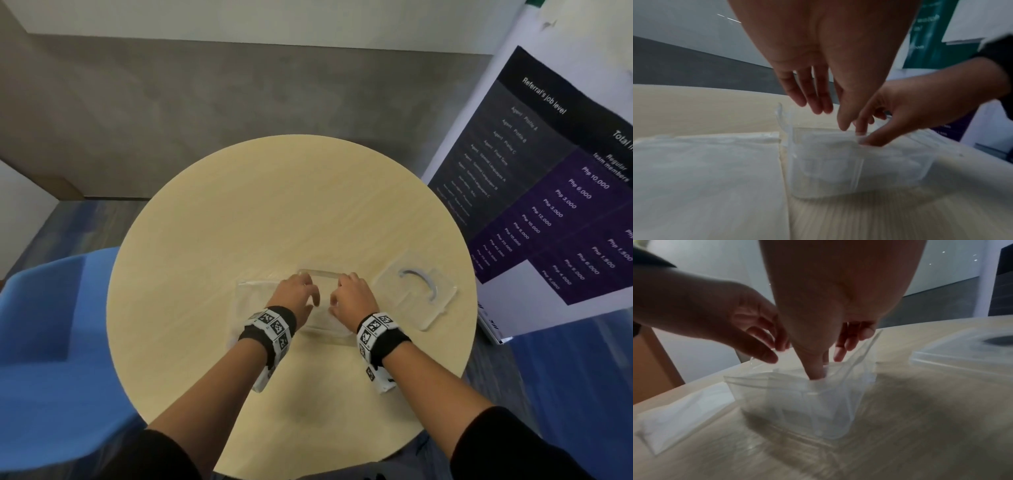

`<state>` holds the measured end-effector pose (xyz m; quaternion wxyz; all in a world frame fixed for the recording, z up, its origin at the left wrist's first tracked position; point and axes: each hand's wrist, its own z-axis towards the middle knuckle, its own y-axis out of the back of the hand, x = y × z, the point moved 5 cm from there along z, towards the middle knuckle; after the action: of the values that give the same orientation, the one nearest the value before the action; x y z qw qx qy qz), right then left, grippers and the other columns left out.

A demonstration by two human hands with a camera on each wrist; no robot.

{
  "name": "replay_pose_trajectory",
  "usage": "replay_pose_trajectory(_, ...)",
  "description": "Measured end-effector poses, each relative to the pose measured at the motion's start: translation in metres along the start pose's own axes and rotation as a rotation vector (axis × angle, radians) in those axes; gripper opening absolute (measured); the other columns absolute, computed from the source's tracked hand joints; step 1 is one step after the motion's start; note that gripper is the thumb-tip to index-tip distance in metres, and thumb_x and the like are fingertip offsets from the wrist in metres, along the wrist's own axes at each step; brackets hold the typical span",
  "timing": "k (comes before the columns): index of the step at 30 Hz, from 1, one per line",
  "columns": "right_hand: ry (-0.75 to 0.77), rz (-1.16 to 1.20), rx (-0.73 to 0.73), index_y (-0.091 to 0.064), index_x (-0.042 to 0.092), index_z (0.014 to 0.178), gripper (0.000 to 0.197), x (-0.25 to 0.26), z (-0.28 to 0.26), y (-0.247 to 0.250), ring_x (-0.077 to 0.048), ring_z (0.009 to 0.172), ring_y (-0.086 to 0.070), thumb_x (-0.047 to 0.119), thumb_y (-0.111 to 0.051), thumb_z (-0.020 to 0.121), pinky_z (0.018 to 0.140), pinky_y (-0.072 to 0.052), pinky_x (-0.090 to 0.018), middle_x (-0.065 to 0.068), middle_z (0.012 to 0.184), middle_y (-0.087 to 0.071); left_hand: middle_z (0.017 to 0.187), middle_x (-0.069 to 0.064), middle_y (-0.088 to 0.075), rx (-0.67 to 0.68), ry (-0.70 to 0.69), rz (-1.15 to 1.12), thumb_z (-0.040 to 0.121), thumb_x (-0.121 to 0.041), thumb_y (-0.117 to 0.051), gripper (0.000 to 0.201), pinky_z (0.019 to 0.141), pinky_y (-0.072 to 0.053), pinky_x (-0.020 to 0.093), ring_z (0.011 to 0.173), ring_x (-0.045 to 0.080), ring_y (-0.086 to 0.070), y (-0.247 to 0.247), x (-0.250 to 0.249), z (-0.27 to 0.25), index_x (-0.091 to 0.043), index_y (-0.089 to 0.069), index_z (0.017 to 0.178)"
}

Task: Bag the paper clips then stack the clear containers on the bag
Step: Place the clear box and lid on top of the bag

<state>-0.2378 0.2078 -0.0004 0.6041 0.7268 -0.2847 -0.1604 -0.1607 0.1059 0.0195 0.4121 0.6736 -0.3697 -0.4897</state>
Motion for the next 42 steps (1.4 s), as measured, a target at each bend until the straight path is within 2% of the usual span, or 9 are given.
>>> replay_pose_trajectory(5, -0.009, 0.435, -0.069, -0.063, 0.025, 0.117, 0.041, -0.023, -0.002, 0.017, -0.019, 0.112, -0.046, 0.044, -0.070, 0.081, 0.100, -0.043, -0.035, -0.001, 0.117, -0.052, 0.132, 0.002, -0.055, 0.232, -0.011, 0.157, 0.095, -0.024, -0.047, 0.036, 0.105, -0.033, 0.039, 0.121, 0.024, -0.051, -0.026, -0.004, 0.003, -0.028, -0.057, 0.129)
replay_pose_trajectory(9, -0.256, 0.431, -0.327, -0.060, 0.025, 0.121, 0.060, -0.100, -0.019, 0.036, -0.025, 0.116, -0.046, 0.052, -0.076, 0.070, 0.099, -0.044, -0.045, -0.007, 0.124, -0.051, 0.132, 0.003, -0.051, 0.284, -0.001, 0.248, 0.094, -0.023, -0.048, 0.039, 0.108, -0.032, 0.040, 0.126, 0.026, -0.046, -0.028, -0.004, 0.010, -0.032, -0.053, 0.132)
replay_pose_trajectory(13, -0.591, 0.217, -0.034, -0.022, 0.031, 0.147, 0.129, -0.178, -0.040, 0.012, -0.040, 0.141, -0.019, 0.082, -0.072, 0.040, 0.111, -0.026, -0.059, -0.019, 0.154, -0.020, 0.125, 0.003, -0.055, 0.199, 0.008, 0.261, 0.082, -0.002, -0.056, 0.042, 0.107, -0.035, 0.038, 0.119, 0.025, -0.049, -0.009, -0.018, 0.028, -0.026, -0.062, 0.115)
replay_pose_trajectory(17, -0.573, 0.211, 0.259, 0.006, 0.038, 0.150, 0.156, -0.197, -0.057, -0.018, -0.040, 0.147, 0.003, 0.086, -0.071, 0.024, 0.112, -0.018, -0.064, -0.015, 0.161, 0.009, 0.109, 0.000, -0.059, 0.029, -0.025, 0.143, 0.079, 0.004, -0.052, 0.036, 0.097, -0.040, 0.033, 0.104, 0.021, -0.054, 0.014, -0.051, 0.051, -0.023, -0.064, 0.100)
replay_pose_trajectory(23, -0.503, 0.280, 0.130, -0.010, 0.033, 0.150, 0.143, -0.192, -0.071, -0.010, -0.037, 0.138, -0.021, 0.075, -0.078, 0.031, 0.107, -0.036, -0.055, -0.013, 0.148, -0.021, 0.125, 0.008, -0.055, 0.101, -0.026, -0.157, 0.082, -0.002, -0.050, 0.046, 0.096, -0.044, 0.039, 0.113, 0.028, -0.053, 0.004, -0.104, 0.085, -0.021, -0.056, 0.124)
replay_pose_trajectory(27, -0.460, 0.598, -0.079, -0.010, 0.039, 0.149, 0.134, -0.180, -0.079, 0.021, -0.031, 0.141, -0.017, 0.066, -0.084, 0.041, 0.110, -0.032, -0.049, -0.005, 0.153, -0.016, 0.133, 0.011, -0.054, 0.050, 0.080, -0.424, 0.093, -0.035, -0.051, 0.052, 0.099, -0.046, 0.044, 0.119, 0.029, -0.055, -0.003, -0.120, 0.090, -0.020, -0.038, 0.141)
replay_pose_trajectory(31, -0.269, 0.569, -0.103, -0.009, 0.041, 0.148, 0.130, -0.139, -0.070, 0.060, -0.027, 0.146, -0.006, 0.060, -0.086, 0.044, 0.115, -0.027, -0.049, -0.003, 0.157, -0.007, 0.106, 0.007, -0.069, -0.070, 0.199, -0.641, 0.089, -0.062, -0.041, 0.067, 0.080, -0.057, 0.043, 0.087, 0.026, -0.070, 0.017, -0.100, 0.080, -0.026, -0.028, 0.144)
replay_pose_trajectory(36, -0.113, 0.589, -0.045, -0.011, 0.042, 0.149, 0.131, -0.075, -0.042, 0.068, -0.022, 0.148, -0.004, 0.067, -0.084, 0.043, 0.116, -0.022, -0.045, 0.000, 0.160, -0.002, 0.083, 0.008, -0.063, -0.211, 0.388, -0.915, 0.099, -0.033, -0.040, 0.040, 0.047, -0.046, 0.029, 0.055, 0.021, -0.060, 0.040, -0.029, 0.047, -0.026, -0.041, 0.139)
replay_pose_trajectory(42, -0.574, 1.062, -0.248, -0.051, 0.017, 0.136, 0.063, -0.055, -0.026, 0.036, -0.022, 0.101, -0.064, 0.028, -0.076, 0.079, 0.093, -0.054, -0.040, -0.004, 0.118, -0.059, 0.073, 0.006, -0.060, -0.349, 0.530, -0.958, 0.100, -0.030, -0.035, 0.039, 0.059, -0.047, 0.032, 0.058, 0.023, -0.057, 0.021, 0.036, 0.002, -0.022, -0.040, 0.139)
